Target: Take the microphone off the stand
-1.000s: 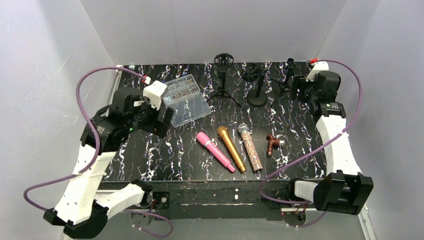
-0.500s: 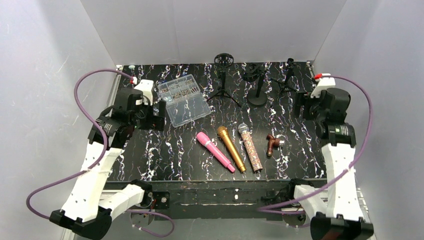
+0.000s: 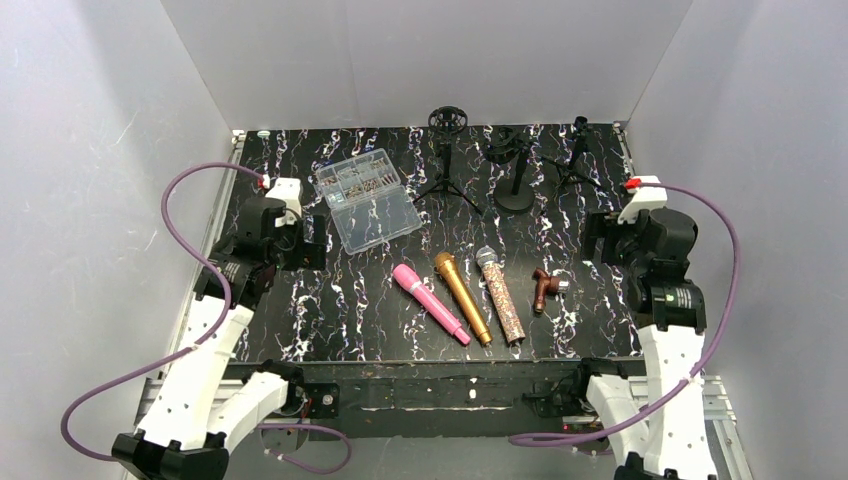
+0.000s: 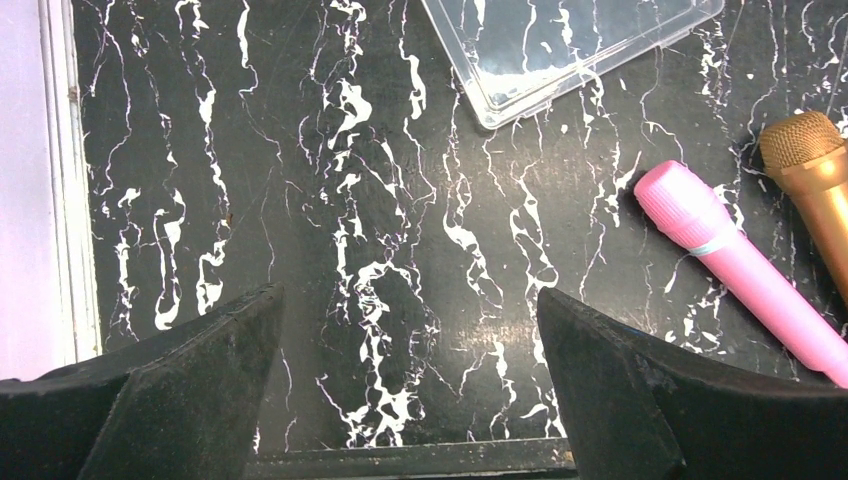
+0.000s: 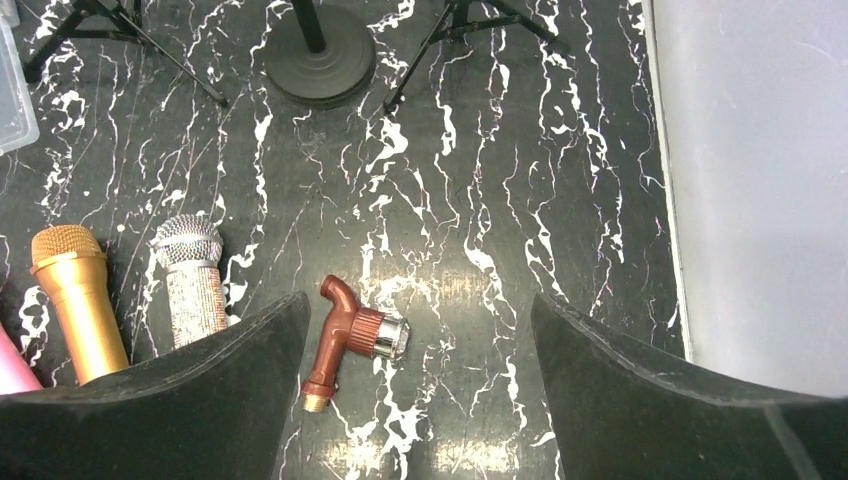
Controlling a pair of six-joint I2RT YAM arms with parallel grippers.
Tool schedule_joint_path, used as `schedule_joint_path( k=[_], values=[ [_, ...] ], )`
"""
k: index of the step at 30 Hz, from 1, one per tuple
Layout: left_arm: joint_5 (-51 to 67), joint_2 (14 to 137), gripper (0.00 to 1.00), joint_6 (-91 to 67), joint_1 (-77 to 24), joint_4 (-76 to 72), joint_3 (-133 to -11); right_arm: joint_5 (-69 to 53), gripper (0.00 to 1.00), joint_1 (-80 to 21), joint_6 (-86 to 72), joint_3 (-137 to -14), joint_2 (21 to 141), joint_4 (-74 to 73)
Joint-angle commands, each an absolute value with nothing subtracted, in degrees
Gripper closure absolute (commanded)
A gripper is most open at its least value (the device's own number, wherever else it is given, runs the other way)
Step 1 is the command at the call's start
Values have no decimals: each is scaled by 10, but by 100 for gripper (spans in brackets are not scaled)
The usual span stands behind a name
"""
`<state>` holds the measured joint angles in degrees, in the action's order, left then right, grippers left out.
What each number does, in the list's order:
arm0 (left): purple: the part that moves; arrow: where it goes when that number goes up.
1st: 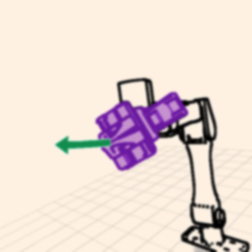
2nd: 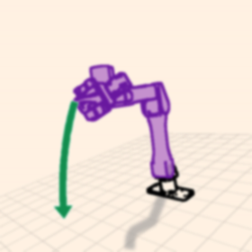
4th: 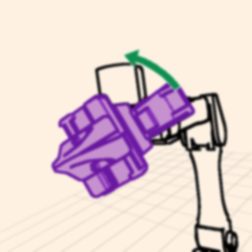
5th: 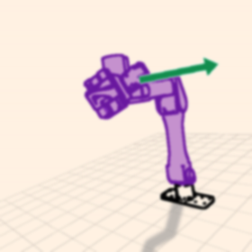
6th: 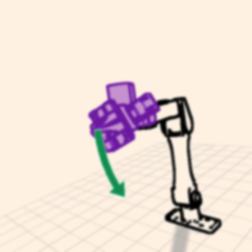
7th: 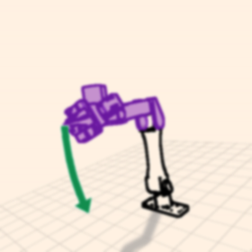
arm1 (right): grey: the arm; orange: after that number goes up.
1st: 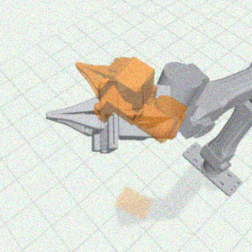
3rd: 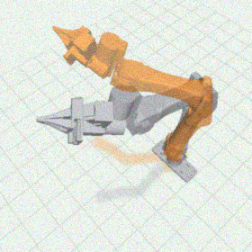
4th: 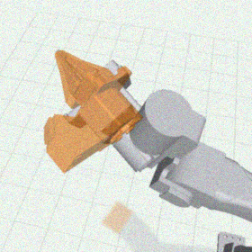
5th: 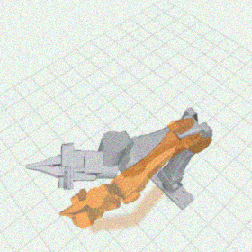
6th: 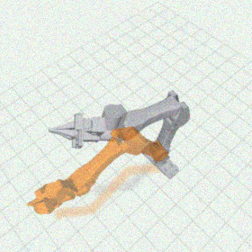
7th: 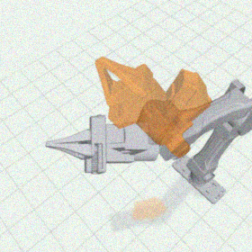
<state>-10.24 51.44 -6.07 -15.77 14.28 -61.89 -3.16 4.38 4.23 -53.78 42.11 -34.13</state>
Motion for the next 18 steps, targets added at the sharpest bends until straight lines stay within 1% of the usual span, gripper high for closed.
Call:
schedule_joint_path(
  k=[1, 5, 10, 13, 18],
  values=[
    [-116, 501, 2, -34, -150, 122, -600, -36, 10, 49, 49, -508, 360, -302],
    [-102, 492, 2, -35, -139, 134, -598, -54, 10, 65, 51, -474, 319, -284],
    [-88, 470, 2, -46, -132, 170, -609, -53, 9, 79, 44, -444, 301, -268],
    [-88, 466, 2, -67, -126, 170, -603, -48, 9, 81, 44, -441, 296, -269],
    [-97, 464, 2, -59, -120, 158, -592, -58, 9, 90, 41, -443, 286, -276]
  ],
)
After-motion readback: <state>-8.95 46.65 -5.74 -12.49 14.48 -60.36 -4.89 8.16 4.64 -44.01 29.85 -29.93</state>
